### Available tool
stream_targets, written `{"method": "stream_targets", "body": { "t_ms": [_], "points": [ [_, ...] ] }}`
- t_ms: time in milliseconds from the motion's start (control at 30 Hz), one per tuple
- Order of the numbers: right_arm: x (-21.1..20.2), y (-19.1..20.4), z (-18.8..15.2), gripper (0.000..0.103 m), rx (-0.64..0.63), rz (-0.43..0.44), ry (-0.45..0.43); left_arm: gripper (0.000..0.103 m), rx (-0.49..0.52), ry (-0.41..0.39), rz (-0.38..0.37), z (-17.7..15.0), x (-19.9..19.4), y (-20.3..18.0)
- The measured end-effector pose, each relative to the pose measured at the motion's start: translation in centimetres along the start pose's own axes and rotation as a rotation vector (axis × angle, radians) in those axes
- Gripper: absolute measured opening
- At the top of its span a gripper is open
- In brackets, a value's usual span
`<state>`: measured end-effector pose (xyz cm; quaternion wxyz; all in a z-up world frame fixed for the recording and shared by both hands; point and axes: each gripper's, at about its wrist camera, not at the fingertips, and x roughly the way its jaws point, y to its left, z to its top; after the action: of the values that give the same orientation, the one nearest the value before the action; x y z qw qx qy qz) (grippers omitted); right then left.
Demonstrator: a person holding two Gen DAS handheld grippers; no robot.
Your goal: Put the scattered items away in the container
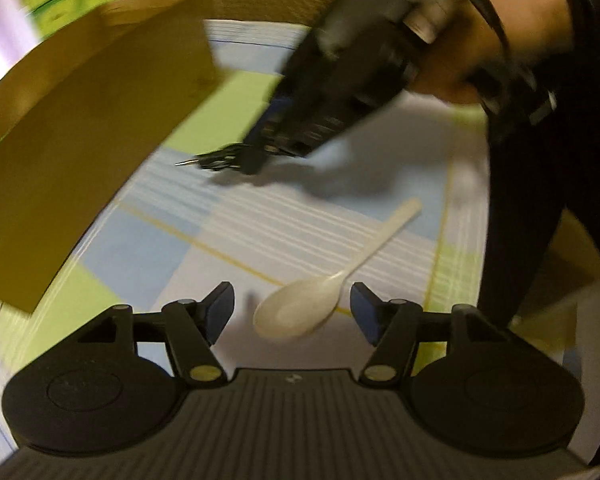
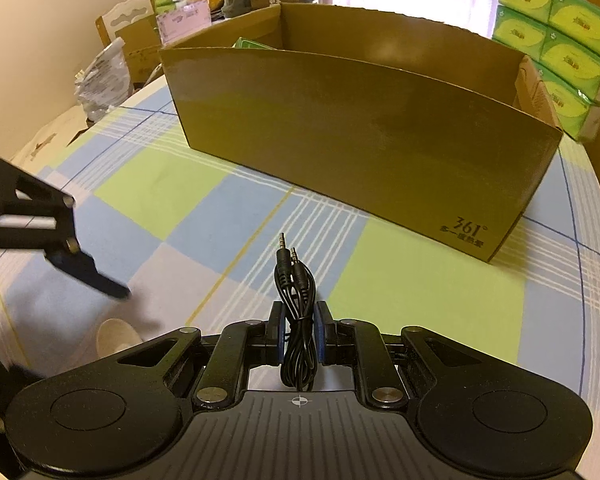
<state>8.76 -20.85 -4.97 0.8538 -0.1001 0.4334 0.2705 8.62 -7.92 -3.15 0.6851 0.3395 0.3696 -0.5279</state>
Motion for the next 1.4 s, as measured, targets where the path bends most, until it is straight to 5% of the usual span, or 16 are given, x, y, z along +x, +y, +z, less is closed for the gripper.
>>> {"method": "stream_targets", "body": {
  "t_ms": [200, 433, 533, 700, 933, 1167, 1400],
  "points": [
    [-0.4, -0.5, -0.3, 0.017, 0.016, -0.010, -0.002, 0.049, 0.030, 0.056, -0.015, -0.4, 2.1, 0.0],
    [-0.6, -1.1, -0.2, 0.017, 0.034, -0.019, -0.016, 0.021, -0.164, 0.065, 0.082, -2.2, 1.0, 2.5],
    [-0.7, -1.3, -0.2, 0.017, 0.043, -0.023, -0.021, 0.021, -0.265, 0.081, 0.133, -3.3, 0.3, 3.7],
    [-0.8, -1.4, -0.3, 0.017, 0.052, -0.023, -0.021, 0.022, -0.218, 0.079, 0.139, -3.5, 0.0, 3.2],
    [-0.9, -1.5, -0.8, 0.017, 0.064, -0.024, -0.018, 0.063, 0.013, 0.029, 0.201, -1.2, 0.4, 1.7],
    [-1.2, -2.1, -0.9, 0.017, 0.089, -0.030, -0.027, 0.066, 0.164, 0.086, 0.100, 0.0, 2.4, 1.8],
    [-1.4, -2.4, -1.1, 0.017, 0.103, -0.030, -0.036, 0.025, -0.002, 0.145, 0.080, -0.1, 2.5, 4.4]
  ]
}}
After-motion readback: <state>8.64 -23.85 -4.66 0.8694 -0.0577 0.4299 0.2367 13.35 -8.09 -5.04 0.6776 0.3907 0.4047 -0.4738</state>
